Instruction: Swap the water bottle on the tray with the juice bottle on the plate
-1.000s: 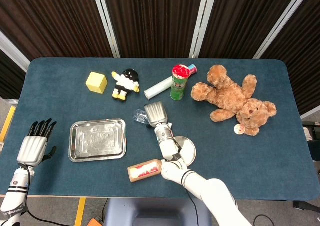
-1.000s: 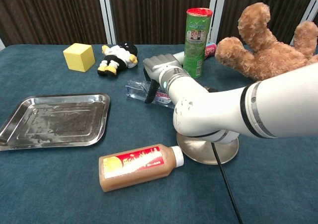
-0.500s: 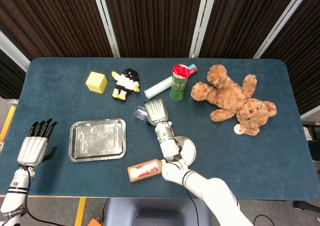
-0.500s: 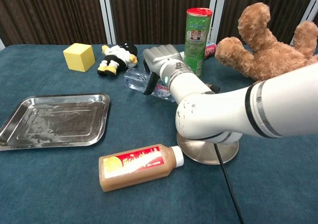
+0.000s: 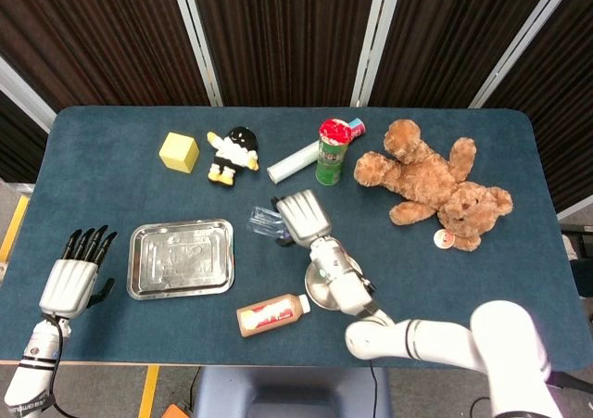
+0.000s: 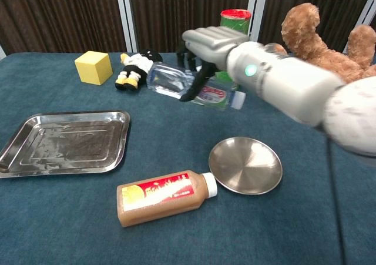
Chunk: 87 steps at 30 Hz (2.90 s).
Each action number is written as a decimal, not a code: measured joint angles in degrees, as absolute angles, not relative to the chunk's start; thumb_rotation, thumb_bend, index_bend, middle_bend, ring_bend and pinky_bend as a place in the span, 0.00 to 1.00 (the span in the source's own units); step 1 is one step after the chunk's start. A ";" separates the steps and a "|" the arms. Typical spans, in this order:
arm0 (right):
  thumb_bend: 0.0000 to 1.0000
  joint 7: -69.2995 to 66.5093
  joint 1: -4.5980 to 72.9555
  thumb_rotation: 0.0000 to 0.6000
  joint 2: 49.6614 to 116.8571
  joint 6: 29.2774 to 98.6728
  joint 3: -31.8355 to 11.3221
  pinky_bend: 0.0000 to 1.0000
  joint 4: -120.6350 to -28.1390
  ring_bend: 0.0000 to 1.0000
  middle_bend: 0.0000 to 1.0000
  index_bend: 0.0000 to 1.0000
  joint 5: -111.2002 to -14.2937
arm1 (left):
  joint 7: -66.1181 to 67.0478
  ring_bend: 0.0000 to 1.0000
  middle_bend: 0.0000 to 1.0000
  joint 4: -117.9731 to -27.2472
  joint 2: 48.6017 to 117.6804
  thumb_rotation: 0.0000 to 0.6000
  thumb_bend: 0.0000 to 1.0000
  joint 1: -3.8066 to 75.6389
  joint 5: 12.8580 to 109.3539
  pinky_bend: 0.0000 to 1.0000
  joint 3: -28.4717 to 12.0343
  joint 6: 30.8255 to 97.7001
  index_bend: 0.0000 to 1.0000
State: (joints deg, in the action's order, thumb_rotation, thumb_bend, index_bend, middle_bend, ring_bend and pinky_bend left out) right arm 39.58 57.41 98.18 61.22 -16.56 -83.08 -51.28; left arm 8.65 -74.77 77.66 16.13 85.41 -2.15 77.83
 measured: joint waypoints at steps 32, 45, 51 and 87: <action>0.34 25.63 40.85 1.00 87.34 54.96 0.33 0.65 -85.68 0.36 0.41 0.10 -69.56 | 7.82 0.00 0.00 -75.07 77.30 1.00 0.36 15.97 86.85 0.05 -1.69 78.15 0.00; 0.28 24.29 40.48 1.00 81.98 53.79 -0.70 0.47 -93.60 0.19 0.21 0.00 -69.53 | 7.95 0.00 0.00 -75.43 77.02 1.00 0.36 15.62 87.52 0.05 -1.81 79.40 0.00; 0.26 20.80 38.77 1.00 78.61 55.64 -0.37 0.38 -96.80 0.13 0.16 0.00 -72.63 | 8.92 0.00 0.00 -76.22 76.90 1.00 0.36 15.29 88.97 0.05 -1.25 80.60 0.00; 0.23 -2.95 14.33 1.00 66.68 83.66 6.21 0.01 -90.60 0.00 0.00 0.00 -91.64 | 10.71 0.00 0.00 -93.76 87.83 1.00 0.29 28.18 100.77 0.12 3.68 60.33 0.00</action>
State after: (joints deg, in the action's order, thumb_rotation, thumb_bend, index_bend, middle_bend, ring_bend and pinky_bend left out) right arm -2.95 14.33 66.68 83.66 6.21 -90.60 -91.64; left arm 10.71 -93.76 87.83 28.18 100.77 3.68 60.33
